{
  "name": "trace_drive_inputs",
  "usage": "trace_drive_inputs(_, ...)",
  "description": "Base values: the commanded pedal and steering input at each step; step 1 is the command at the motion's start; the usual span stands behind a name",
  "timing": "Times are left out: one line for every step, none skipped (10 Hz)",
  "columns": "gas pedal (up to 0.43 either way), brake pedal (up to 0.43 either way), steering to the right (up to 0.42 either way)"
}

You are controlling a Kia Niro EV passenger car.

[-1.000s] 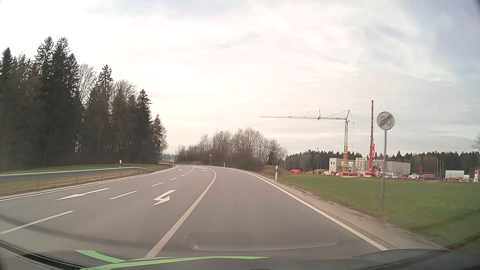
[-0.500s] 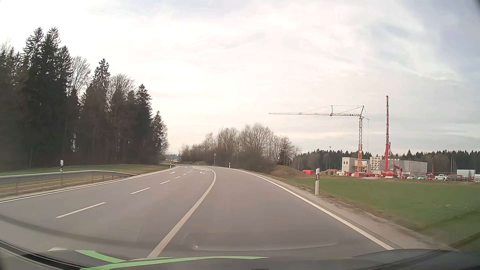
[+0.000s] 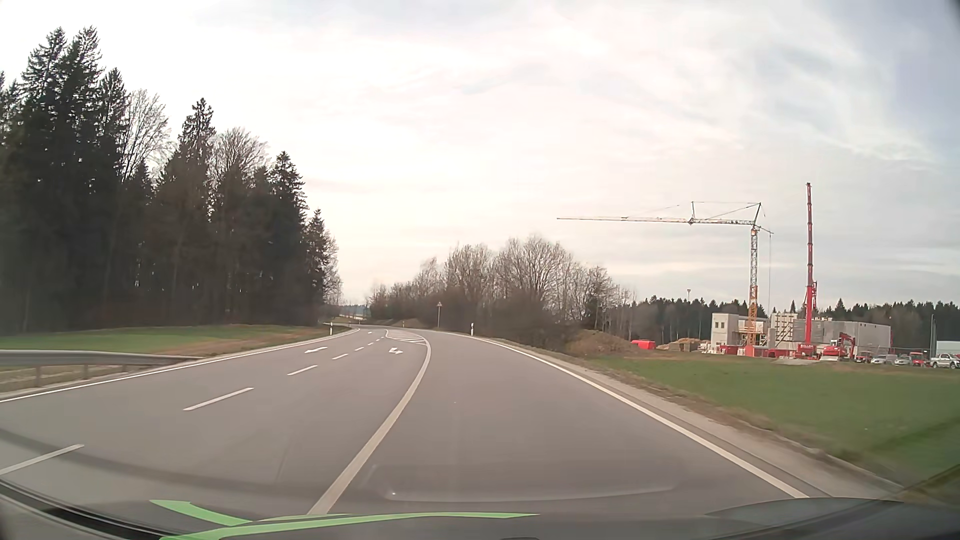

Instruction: Follow the waypoints while adhering to traffic rules and regulations

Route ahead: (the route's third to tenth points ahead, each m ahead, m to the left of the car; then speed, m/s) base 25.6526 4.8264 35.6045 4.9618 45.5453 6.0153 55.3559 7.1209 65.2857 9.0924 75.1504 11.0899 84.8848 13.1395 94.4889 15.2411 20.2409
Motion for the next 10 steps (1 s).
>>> trace_drive_inputs(0.177,0.000,-0.012)
trace_drive_inputs(0.177,0.000,-0.012)
trace_drive_inputs(0.177,0.000,-0.012)
trace_drive_inputs(0.177,0.000,-0.012)
trace_drive_inputs(0.177,0.000,-0.012)
trace_drive_inputs(0.177,0.000,-0.012)
trace_drive_inputs(0.177,0.000,-0.012)
trace_drive_inputs(0.177,0.000,-0.013)
trace_drive_inputs(0.177,0.000,-0.013)
trace_drive_inputs(0.177,0.000,-0.014)
